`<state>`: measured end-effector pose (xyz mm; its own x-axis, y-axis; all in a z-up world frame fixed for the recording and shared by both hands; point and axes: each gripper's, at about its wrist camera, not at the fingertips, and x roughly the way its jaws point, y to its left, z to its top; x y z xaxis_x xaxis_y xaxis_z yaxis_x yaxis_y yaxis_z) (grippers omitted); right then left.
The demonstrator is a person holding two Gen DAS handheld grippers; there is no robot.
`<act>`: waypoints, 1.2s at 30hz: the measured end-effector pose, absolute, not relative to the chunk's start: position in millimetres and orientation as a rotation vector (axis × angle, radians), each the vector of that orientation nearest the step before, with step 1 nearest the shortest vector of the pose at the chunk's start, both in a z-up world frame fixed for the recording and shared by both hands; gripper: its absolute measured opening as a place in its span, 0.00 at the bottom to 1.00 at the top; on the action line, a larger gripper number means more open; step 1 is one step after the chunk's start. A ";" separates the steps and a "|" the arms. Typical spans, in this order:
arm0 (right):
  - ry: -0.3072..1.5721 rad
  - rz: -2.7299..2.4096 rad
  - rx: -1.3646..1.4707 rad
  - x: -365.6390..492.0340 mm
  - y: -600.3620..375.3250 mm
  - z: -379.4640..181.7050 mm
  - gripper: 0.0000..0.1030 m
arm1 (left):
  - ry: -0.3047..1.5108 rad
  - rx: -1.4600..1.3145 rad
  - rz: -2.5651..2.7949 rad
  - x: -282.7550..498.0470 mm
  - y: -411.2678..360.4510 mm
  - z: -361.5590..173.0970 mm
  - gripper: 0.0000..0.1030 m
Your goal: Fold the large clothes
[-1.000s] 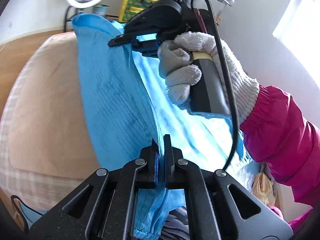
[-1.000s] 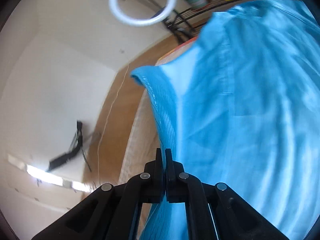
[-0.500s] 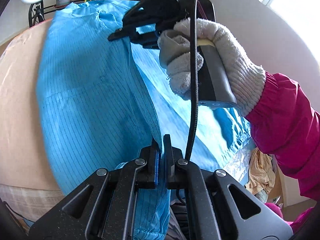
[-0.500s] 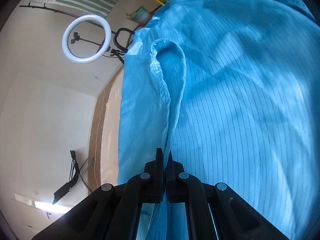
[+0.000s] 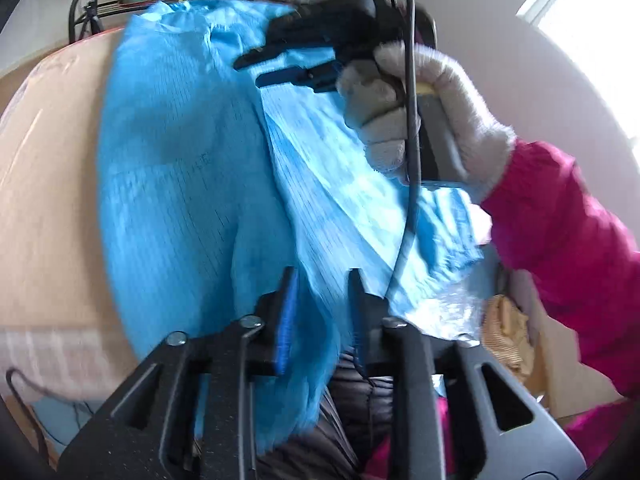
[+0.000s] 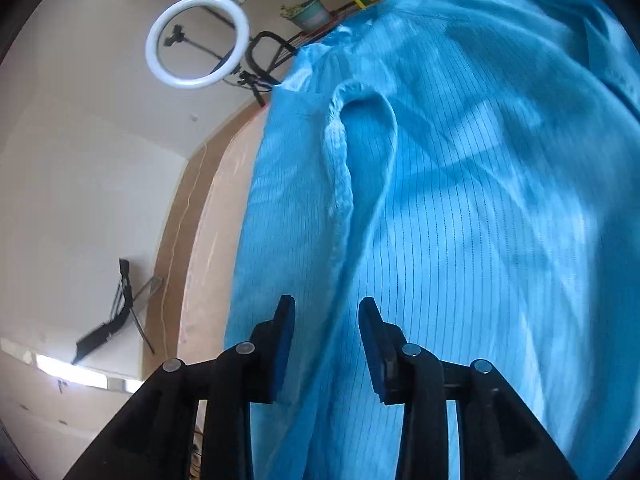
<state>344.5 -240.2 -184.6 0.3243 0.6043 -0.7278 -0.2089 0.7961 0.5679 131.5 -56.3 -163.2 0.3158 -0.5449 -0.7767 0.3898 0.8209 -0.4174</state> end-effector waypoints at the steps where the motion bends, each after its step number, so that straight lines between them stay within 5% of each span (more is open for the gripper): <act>1: 1.117 0.556 0.380 340.4 -240.1 -180.4 0.35 | 1.075 -0.171 -0.607 121.9 -48.2 -157.0 0.38; 7: 1.115 0.557 0.265 299.1 -244.6 -162.2 0.35 | 0.987 -0.185 -0.505 81.0 1.2 -133.9 0.38; 14: 1.097 0.642 0.303 205.8 -254.2 -159.8 0.37 | 1.028 -0.360 -0.338 76.6 73.4 -172.4 0.38; 26: 0.998 0.638 0.363 112.7 -286.0 -138.4 0.40 | 1.138 -0.495 -0.382 96.2 58.9 -238.1 0.39; 28: 1.029 0.639 0.368 112.8 -275.8 -150.0 0.41 | 1.146 -0.557 -0.402 97.5 56.6 -247.1 0.14; 36: 1.090 0.618 0.206 117.7 -213.8 -199.0 0.43 | 1.137 -0.453 -0.339 96.9 42.4 -243.5 0.08</act>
